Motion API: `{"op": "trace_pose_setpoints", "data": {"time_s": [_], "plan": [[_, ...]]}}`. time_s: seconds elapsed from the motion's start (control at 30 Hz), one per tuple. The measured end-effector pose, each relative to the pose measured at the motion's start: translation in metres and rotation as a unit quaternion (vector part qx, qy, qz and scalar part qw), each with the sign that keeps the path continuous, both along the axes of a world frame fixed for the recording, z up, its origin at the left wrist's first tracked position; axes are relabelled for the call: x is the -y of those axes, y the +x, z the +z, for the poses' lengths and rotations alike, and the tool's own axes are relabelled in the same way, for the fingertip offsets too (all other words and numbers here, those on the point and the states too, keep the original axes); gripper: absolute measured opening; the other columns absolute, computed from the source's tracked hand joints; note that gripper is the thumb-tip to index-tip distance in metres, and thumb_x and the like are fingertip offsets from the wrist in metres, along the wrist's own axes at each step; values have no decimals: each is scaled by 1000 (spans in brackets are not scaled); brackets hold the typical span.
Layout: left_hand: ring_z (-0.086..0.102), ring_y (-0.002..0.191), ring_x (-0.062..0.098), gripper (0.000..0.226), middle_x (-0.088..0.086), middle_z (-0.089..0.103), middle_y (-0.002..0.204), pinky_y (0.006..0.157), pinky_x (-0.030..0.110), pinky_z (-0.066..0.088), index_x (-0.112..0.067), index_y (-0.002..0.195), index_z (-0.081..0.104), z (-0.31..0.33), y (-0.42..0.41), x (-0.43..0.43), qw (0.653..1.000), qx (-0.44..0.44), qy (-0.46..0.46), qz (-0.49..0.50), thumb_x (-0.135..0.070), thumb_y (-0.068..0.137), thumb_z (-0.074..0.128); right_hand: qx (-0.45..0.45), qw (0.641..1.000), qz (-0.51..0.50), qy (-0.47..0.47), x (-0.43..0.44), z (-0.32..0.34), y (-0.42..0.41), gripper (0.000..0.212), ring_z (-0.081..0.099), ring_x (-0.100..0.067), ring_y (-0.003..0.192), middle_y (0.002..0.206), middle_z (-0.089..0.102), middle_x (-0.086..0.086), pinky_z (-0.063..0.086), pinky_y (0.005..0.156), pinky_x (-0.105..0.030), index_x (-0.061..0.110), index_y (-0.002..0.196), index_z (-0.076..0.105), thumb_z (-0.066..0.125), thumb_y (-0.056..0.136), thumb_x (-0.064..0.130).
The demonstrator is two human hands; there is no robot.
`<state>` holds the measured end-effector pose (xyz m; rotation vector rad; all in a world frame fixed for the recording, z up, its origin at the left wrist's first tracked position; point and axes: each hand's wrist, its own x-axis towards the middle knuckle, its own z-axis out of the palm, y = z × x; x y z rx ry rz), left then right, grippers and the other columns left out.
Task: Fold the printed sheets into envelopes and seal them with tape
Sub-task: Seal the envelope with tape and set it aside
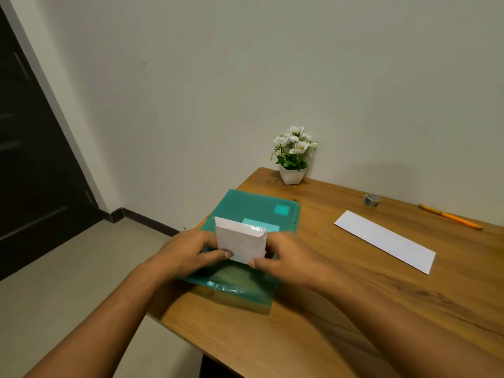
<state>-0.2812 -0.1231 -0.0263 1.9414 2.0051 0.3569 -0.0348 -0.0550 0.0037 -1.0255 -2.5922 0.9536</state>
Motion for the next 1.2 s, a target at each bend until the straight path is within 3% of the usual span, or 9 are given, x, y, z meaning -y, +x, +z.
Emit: {"op": "trace_pose_setpoints", "data": {"time_s": [0.13, 0.23, 0.43, 0.57, 0.7, 0.77, 0.9, 1.03, 1.2], "plan": [[60, 101, 1, 62, -25, 58, 112, 89, 25, 56, -47, 126, 50, 0, 2, 3, 999, 49, 17, 4, -75, 73, 66, -33, 999, -7, -33, 7, 11, -3, 27, 66, -11, 104, 116, 71, 8, 59, 93, -42, 28, 125, 69, 67, 99, 36], [63, 104, 3, 55, -23, 62, 115, 92, 28, 58, -51, 122, 51, 2, 1, 0, 997, 79, 2, -3, -64, 76, 77, -89, 994, -10, -54, 7, 33, -5, 25, 67, -12, 102, 111, 72, 7, 60, 91, -40, 25, 122, 71, 67, 99, 35], [62, 109, 1, 55, -23, 64, 120, 98, 33, 55, -40, 121, 65, 14, -2, -8, 996, 51, -67, -32, -70, 76, 71, -261, 964, 11, -59, -2, 80, 7, 13, 58, -3, 66, 89, 75, 5, 47, 59, -24, 20, 108, 76, 65, 102, 23], [62, 106, -1, 66, -23, 67, 116, 100, 35, 51, -39, 111, 73, 18, -2, -13, 996, 34, -82, -27, -87, 74, 48, -332, 943, -17, -18, -10, 103, 19, 14, 56, -14, 60, 89, 72, -16, 47, 55, -25, 12, 106, 74, 63, 103, 20], [64, 105, 1, 90, -17, 71, 117, 101, 35, 50, -37, 109, 75, 15, -9, -13, 996, 69, -53, 9, -101, 67, 28, -365, 929, -61, 25, -20, 105, 33, 16, 72, -22, 69, 99, 75, -7, 59, 59, -39, 18, 115, 71, 59, 105, 20], [63, 106, 0, 76, -21, 70, 116, 101, 34, 51, -40, 109, 74, 15, -9, -13, 996, 73, -57, 4, -96, 72, 39, -366, 927, -83, 18, -24, 98, 37, 16, 76, -21, 79, 99, 76, -5, 64, 69, -47, 19, 114, 71, 58, 105, 18], [60, 109, 0, 19, -23, 66, 115, 103, 33, 51, -38, 103, 77, 9, -4, -16, 997, 71, -36, -15, -50, 89, 71, -355, 929, -105, -11, -29, 74, 37, 17, 76, -14, 93, 98, 78, -1, 65, 78, -44, 19, 112, 74, 60, 104, 15], [60, 105, 3, 6, -18, 65, 110, 99, 31, 52, -34, 93, 78, 3, 1, -20, 997, 81, -2, -2, -37, 88, 78, -336, 935, -112, -31, -28, 56, 37, 19, 74, -15, 101, 106, 77, -2, 65, 80, -36, 21, 114, 74, 60, 103, 12], [57, 108, 6, 10, -16, 62, 110, 94, 27, 50, -31, 88, 76, 1, 3, -23, 996, 91, -3, 0, -40, 85, 79, -320, 940, -115, -38, -29, 48, 37, 20, 73, -14, 101, 106, 78, 1, 65, 83, -38, 27, 108, 75, 61, 104, 13]]}}
